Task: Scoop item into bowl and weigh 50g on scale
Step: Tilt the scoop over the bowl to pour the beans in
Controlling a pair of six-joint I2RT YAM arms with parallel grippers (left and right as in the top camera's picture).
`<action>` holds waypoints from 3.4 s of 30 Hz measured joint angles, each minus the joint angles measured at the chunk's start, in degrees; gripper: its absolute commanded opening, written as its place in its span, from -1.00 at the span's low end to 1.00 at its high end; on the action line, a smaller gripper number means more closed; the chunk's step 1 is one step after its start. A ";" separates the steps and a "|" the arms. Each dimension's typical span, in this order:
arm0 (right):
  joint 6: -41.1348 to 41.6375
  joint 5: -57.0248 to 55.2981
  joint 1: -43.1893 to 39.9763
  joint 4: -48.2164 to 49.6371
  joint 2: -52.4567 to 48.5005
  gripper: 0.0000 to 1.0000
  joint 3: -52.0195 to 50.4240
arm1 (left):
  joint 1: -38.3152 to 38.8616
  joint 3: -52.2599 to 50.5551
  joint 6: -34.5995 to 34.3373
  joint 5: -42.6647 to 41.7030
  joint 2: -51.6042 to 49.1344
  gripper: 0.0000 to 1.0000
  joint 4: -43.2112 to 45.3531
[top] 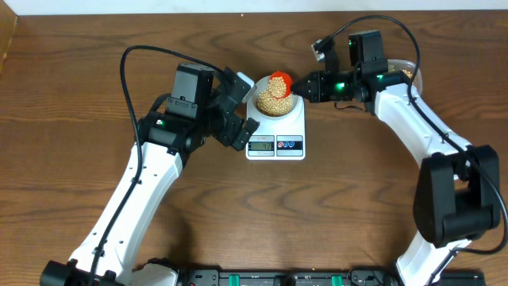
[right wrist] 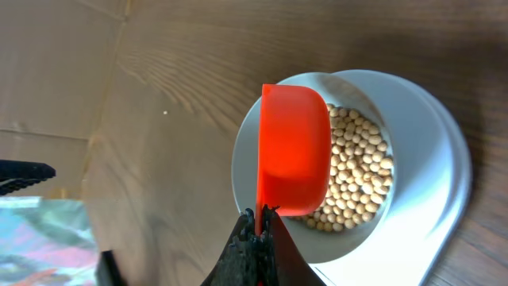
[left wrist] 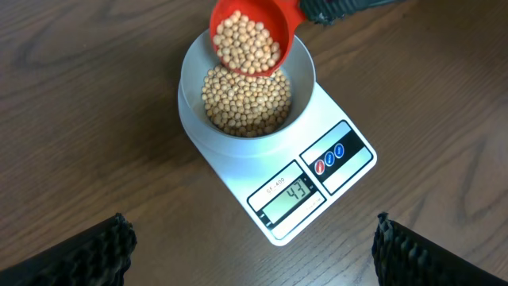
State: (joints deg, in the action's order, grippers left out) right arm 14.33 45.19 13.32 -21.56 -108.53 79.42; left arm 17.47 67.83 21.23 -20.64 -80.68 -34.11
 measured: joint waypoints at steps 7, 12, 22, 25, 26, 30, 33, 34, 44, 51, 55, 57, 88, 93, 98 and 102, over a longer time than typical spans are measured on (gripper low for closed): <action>-3.78 -5.49 2.23 -1.95 3.54 -0.97 0.00 | 0.00 0.00 0.00 0.00 0.00 0.96 0.00; -5.77 -9.70 3.39 -4.48 5.05 -0.97 0.00 | 0.00 0.00 0.00 0.00 0.00 0.96 -0.02; -7.61 -13.09 3.69 -5.60 5.20 -0.97 0.00 | 0.00 0.00 0.00 0.00 0.00 0.95 0.00; -7.63 -13.16 3.69 -5.60 5.20 -0.97 0.00 | 0.00 0.00 0.00 0.00 0.00 0.96 0.00; -7.63 -13.20 3.69 -5.60 5.20 -0.98 0.00 | 0.00 0.00 0.00 0.00 0.00 0.95 -0.02; -7.65 -13.35 3.69 -5.60 5.20 -0.97 0.00 | 0.00 0.00 0.00 0.00 0.00 0.96 0.00; -7.65 -13.38 3.69 -5.57 5.22 -0.98 0.00 | 0.00 0.00 0.00 0.00 0.00 0.96 0.00; -7.65 -13.38 3.69 -5.60 5.20 -0.97 0.00 | 0.00 0.00 0.00 0.00 0.00 0.96 0.00; -8.74 -13.55 3.69 -5.66 5.22 -0.97 0.00 | 0.00 0.00 0.00 0.00 0.00 0.96 0.00; -10.29 -13.57 3.69 -5.66 5.22 -0.98 0.00 | 0.00 0.00 0.00 0.00 0.00 0.96 -0.02; -11.02 -13.57 3.69 -5.68 5.20 -0.98 0.00 | 0.00 0.00 0.00 0.00 0.00 0.96 0.00; -11.43 -13.57 3.69 -5.68 5.20 -0.98 0.00 | 0.00 0.00 0.00 0.00 0.00 0.96 0.00; -9.66 -14.97 4.66 -5.64 5.22 -0.98 0.00 | 0.00 0.00 0.00 0.00 0.00 0.95 0.00; -7.74 -12.68 4.35 -5.42 5.22 -0.98 0.00 | 0.00 0.00 0.00 0.00 0.00 0.96 0.00; -7.06 -11.56 3.50 -5.20 5.20 -0.98 0.00 | 0.00 0.00 0.00 0.00 0.00 0.95 0.00; -6.91 -11.41 3.30 -5.20 5.20 -0.98 0.00 | 0.00 0.00 0.00 0.00 0.00 0.96 0.00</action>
State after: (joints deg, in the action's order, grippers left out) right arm 7.42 33.78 16.62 -26.76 -103.33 79.42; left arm 17.47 67.83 21.23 -20.64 -80.68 -34.11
